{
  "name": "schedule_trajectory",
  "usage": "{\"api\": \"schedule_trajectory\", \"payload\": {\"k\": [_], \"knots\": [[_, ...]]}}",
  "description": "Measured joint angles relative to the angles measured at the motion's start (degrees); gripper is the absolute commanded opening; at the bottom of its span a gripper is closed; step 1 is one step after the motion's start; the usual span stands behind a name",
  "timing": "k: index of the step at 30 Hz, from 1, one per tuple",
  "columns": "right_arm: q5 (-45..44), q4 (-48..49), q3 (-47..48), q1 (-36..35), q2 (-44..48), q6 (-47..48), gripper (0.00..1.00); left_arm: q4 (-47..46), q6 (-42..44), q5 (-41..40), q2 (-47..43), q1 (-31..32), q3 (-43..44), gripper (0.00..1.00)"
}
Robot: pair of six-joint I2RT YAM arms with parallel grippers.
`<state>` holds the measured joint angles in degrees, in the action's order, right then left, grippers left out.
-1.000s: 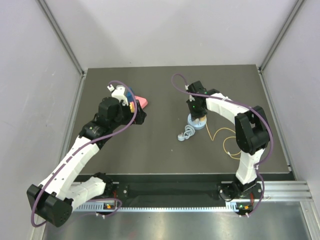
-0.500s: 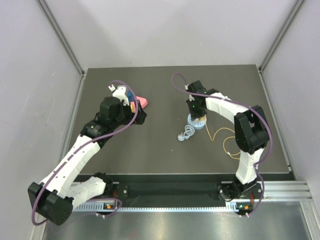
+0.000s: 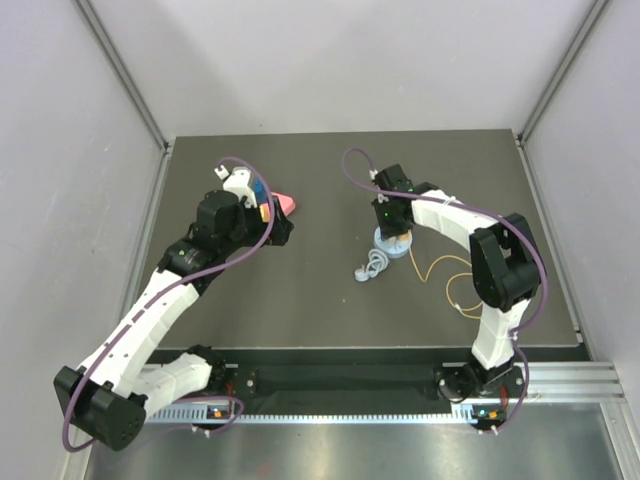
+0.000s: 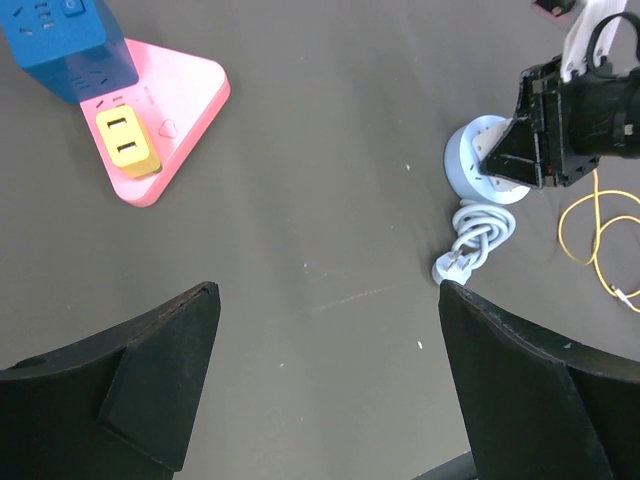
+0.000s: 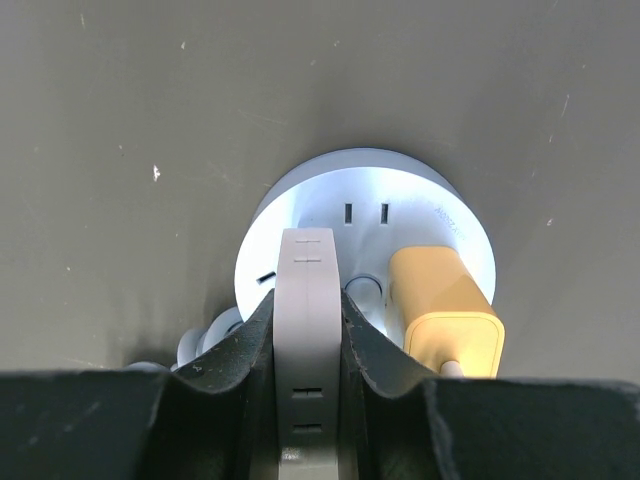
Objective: Insert the plug
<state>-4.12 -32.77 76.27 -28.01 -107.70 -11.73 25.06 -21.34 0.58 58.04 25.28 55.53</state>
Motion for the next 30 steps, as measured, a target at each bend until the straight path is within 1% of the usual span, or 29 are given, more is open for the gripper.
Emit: {"api": "schedule_trajectory", "payload": {"k": [1, 3, 6, 7, 9, 10, 12, 13, 20, 23, 27, 28, 29, 30], "knots": [[0.0, -0.1, 0.2, 0.0, 0.1, 0.0, 0.12, 0.0, 0.0, 0.0, 0.0, 0.0, 0.3, 0.95], [0.0, -1.0, 1.2, 0.0, 0.0, 0.0, 0.13, 0.1, 0.0, 0.0, 0.0, 0.0, 0.7, 0.95], [-0.4, -2.5, 3.0, -0.1, -0.8, 0.0, 0.22, 0.3, 0.0, 0.0, 0.0, 0.0, 0.9, 0.95], [-0.5, -2.7, 3.1, -0.1, -0.9, 0.0, 0.29, 0.5, 0.0, 0.0, 0.0, 0.0, 0.9, 0.94], [-0.6, -3.5, 3.6, -0.2, -1.2, -0.1, 0.34, 0.7, 0.0, 0.0, -0.1, 0.0, 0.9, 0.94], [-0.6, -4.0, 3.9, -0.2, -1.5, -0.1, 0.39, 0.8, 0.0, 0.0, -0.1, 0.0, 0.9, 0.94], [-1.0, -5.0, 4.6, -0.4, -1.6, 0.1, 0.42, 1.1, 0.0, 0.0, -0.2, 0.0, 0.9, 0.95], [-1.2, -5.6, 4.9, -0.4, -1.6, 0.2, 0.46, 1.2, 0.0, 0.0, -0.3, 0.0, 1.0, 0.95], [-2.1, -8.9, 8.9, -0.4, -1.6, 0.5, 0.49, 2.4, 0.1, -0.5, -1.5, 0.0, 1.6, 0.95], [-1.9, -10.1, 12.3, -0.4, -1.4, 1.2, 0.54, 2.6, 0.1, -0.5, -2.1, 0.0, 1.7, 0.95], [0.0, -10.3, 14.1, -0.3, 1.1, 1.7, 0.6, 3.0, 0.0, -0.5, -2.3, 0.0, 1.8, 0.95], [0.6, -10.5, 14.1, -0.3, 2.3, 1.7, 0.65, 3.1, 0.1, -0.5, -2.3, 0.0, 2.0, 0.95], [1.1, -10.7, 14.1, -0.3, 3.4, 1.7, 0.73, 3.2, 0.1, -0.4, -2.3, 0.0, 2.1, 0.96], [1.6, -10.8, 13.9, -0.3, 5.0, 1.6, 0.83, 3.2, 0.3, 0.1, -2.3, 0.0, 2.4, 0.96]]}}
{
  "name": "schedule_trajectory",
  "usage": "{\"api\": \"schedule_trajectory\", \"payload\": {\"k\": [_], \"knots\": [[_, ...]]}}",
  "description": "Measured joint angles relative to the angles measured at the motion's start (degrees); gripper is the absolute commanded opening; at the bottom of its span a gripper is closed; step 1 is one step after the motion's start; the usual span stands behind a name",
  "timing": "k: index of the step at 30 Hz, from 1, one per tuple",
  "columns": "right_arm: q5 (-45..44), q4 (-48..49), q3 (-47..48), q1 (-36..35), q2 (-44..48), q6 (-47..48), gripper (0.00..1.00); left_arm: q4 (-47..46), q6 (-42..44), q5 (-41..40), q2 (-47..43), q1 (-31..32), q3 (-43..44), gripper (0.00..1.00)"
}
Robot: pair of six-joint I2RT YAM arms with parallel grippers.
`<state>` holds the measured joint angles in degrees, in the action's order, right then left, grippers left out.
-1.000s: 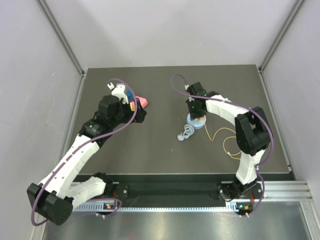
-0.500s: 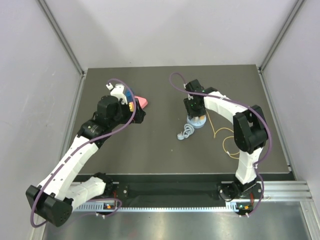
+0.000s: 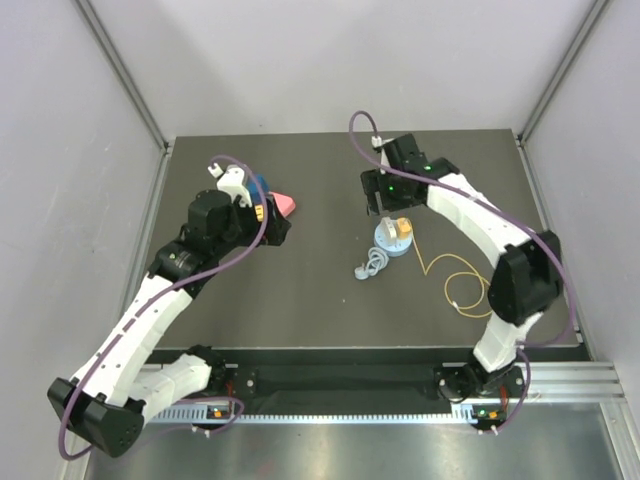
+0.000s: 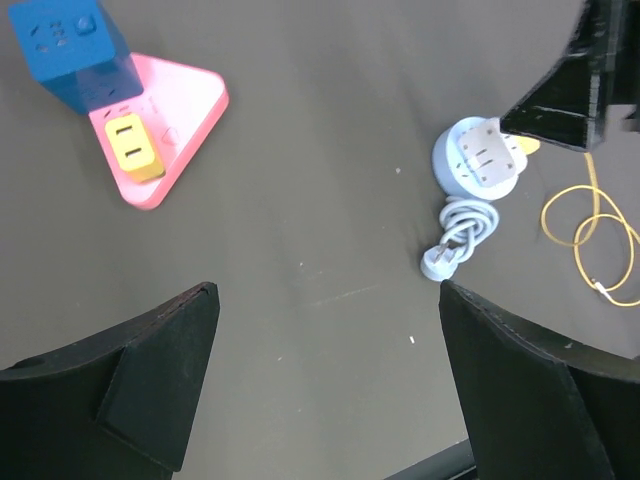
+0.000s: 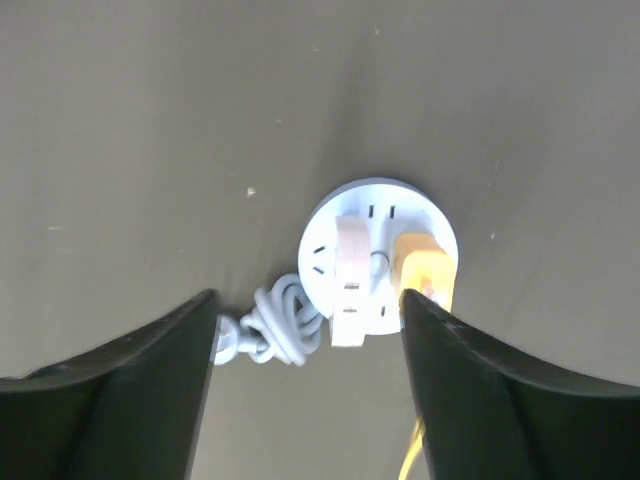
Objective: Insert the plug
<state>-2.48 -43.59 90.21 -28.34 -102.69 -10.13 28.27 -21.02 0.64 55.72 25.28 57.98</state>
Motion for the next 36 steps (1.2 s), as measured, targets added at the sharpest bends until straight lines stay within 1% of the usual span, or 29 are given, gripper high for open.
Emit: {"api": "schedule_trajectory", "payload": {"k": [1, 3, 10, 13, 17, 22, 26, 36], "knots": [[0.5, 0.5, -0.7, 0.0, 2.0, -0.2, 0.99, 0.0, 0.1, 0.5, 0.0, 0.0, 0.4, 0.96], [1.6, 1.7, -3.5, 0.0, 7.4, -0.3, 1.0, -0.1, 0.4, 1.8, -0.1, 0.0, 1.1, 0.96], [5.1, 8.7, -22.2, 0.8, 31.3, -2.0, 1.0, -2.1, 0.8, 6.9, -3.3, 0.0, 2.7, 0.99], [3.9, 9.4, -27.3, 0.9, 39.1, -3.5, 1.0, -2.9, 1.0, 8.3, -6.0, 0.0, 2.7, 0.99], [-0.4, 9.4, -30.7, 0.9, 50.2, -5.0, 1.0, -3.6, 1.6, 9.5, -10.0, 0.0, 2.7, 0.99], [-3.6, 10.0, -30.7, 1.0, 61.4, -6.8, 1.0, -4.3, 1.6, 10.8, -12.9, 0.0, 2.7, 0.99], [-4.9, 10.3, -30.7, 1.0, 66.2, -8.1, 1.0, -4.3, 1.4, 12.3, -14.0, 0.0, 2.7, 0.99], [-5.8, 10.6, -30.7, 1.0, 67.9, -9.2, 1.0, -4.8, 0.9, 13.9, -15.4, 0.0, 2.5, 0.99]]}}
